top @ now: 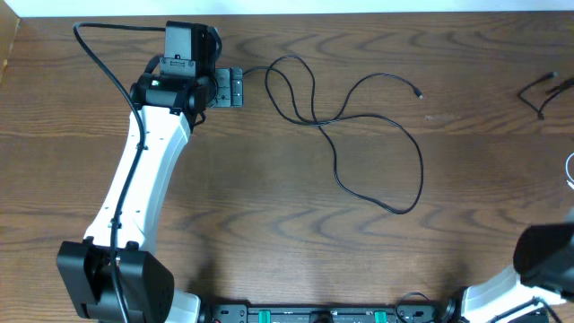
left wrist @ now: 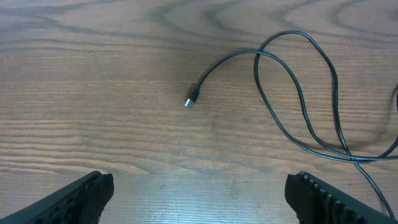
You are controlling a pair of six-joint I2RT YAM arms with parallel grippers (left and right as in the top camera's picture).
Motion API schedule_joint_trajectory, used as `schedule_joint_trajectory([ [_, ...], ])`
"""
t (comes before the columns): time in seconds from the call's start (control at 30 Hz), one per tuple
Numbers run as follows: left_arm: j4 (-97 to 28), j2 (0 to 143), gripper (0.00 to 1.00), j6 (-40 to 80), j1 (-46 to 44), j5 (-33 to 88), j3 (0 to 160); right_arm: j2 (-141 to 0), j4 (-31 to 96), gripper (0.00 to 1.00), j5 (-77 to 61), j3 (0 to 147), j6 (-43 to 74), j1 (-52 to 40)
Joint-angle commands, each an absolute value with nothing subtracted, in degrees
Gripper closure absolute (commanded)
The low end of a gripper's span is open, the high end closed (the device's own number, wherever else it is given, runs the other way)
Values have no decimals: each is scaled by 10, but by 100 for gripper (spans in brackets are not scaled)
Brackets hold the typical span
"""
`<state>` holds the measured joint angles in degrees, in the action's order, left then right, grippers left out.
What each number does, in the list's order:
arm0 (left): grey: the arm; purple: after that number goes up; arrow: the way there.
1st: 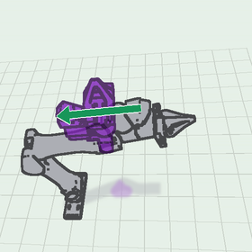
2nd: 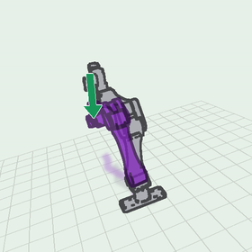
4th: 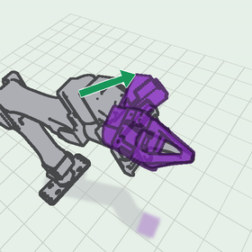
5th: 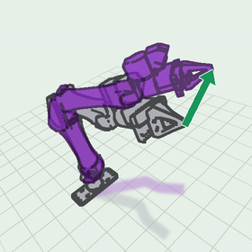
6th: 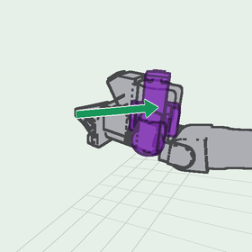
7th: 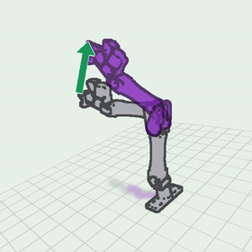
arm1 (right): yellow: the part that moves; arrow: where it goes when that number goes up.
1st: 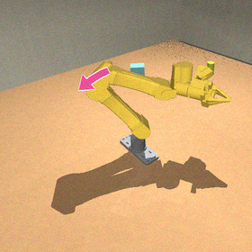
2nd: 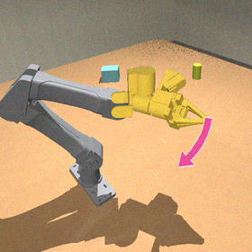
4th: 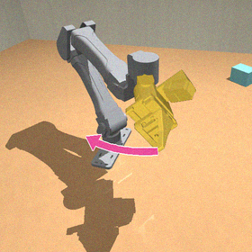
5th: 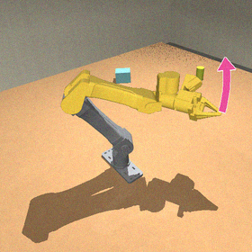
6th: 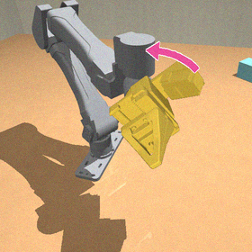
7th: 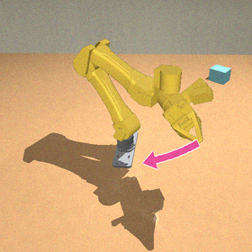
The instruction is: Untangle cables
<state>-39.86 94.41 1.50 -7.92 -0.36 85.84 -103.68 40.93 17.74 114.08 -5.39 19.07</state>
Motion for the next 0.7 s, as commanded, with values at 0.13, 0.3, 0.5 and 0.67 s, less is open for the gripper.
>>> schedule_joint_trajectory([
  [0.13,-399,947,7,16,-79,-7,858,-1101,437,99,64,1146,5,211],
  [0.3,-399,947,7,16,-79,-7,858,-1125,444,99,41,1146,13,223],
  [0.5,-399,947,7,16,-79,-7,858,-1143,453,99,41,1146,14,247],
  [0.67,-399,947,7,16,-79,-7,858,-1152,463,99,41,1146,44,283],
])
